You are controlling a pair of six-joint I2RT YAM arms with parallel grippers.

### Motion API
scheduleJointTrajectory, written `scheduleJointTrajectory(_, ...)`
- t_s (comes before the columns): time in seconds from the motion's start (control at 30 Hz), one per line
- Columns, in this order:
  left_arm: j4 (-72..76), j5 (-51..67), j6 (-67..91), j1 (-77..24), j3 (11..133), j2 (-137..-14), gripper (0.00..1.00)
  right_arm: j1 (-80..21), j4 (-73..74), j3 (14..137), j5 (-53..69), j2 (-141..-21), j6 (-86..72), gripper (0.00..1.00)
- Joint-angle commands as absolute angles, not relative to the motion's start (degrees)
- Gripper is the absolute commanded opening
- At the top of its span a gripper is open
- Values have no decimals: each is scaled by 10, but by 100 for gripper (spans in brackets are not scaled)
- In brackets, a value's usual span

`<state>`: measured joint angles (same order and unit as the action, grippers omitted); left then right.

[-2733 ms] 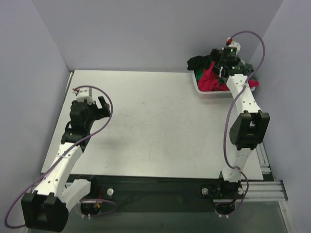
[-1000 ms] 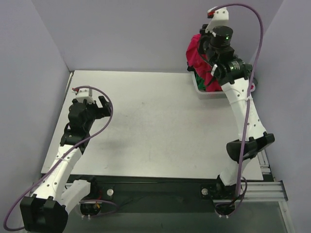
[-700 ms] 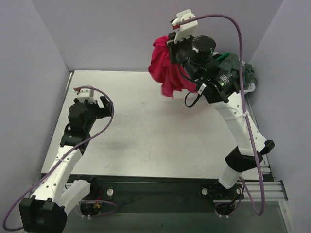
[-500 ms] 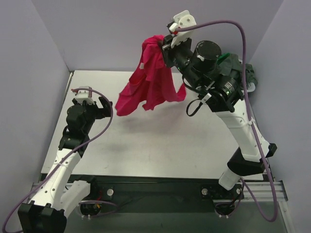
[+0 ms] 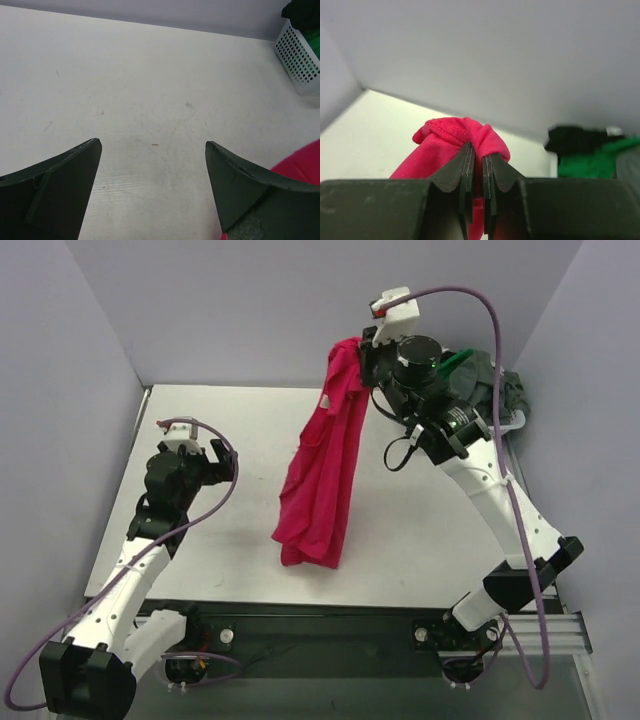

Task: Fold and stack the t-shirts
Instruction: Move the tshirt to the center of the board

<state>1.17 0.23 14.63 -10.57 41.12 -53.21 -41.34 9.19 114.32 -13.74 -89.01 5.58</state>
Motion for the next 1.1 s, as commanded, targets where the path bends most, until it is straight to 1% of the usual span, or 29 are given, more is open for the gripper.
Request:
scheduleJointTrajectory(0.0,41,-26,143,-122,417,-533,96,-319,69,1034,-173,-885,-74,0)
scheduleJointTrajectory(0.03,40,-33,142,-127,418,-534,96,-303,69,1007,-161,-882,-116,4)
scheduleJointTrajectory(0.07,40,-39,139,-143,422,-541,96,-271,68,954,-153,-881,-136,11)
scheduleJointTrajectory(0.1,39,-50,137,-151,424,-547,96,-261,69,932,-146,-881,-149,36)
scheduleJointTrajectory(0.2,40,-62,131,-199,436,-581,95,-246,69,861,-156,-881,-171,75)
scheduleJointTrajectory(0.23,41,-62,131,-210,439,-592,94,-247,69,843,-158,-882,-177,78)
scheduleJointTrajectory(0.3,47,-61,133,-245,442,-628,93,-248,69,797,-151,-874,-194,81)
scheduleJointTrajectory(0.4,68,-63,145,-278,432,-668,90,-252,45,739,-113,-855,-220,81)
scheduleJointTrajectory(0.43,76,-64,150,-293,420,-687,89,-255,34,701,-101,-852,-226,81)
scheduleJointTrajectory(0.5,88,-50,170,-301,410,-705,86,-259,11,667,-76,-846,-237,79)
scheduleJointTrajectory(0.63,123,-6,196,-322,389,-750,82,-282,5,597,-69,-851,-258,75)
scheduleJointTrajectory(0.87,155,0,224,-367,374,-816,82,-349,-14,520,-72,-846,-292,73)
scheduleJointTrajectory(0.9,166,15,228,-369,372,-822,82,-356,-17,503,-72,-846,-297,73)
scheduleJointTrajectory(1.07,190,40,240,-375,375,-855,81,-377,-40,461,-34,-867,-336,70)
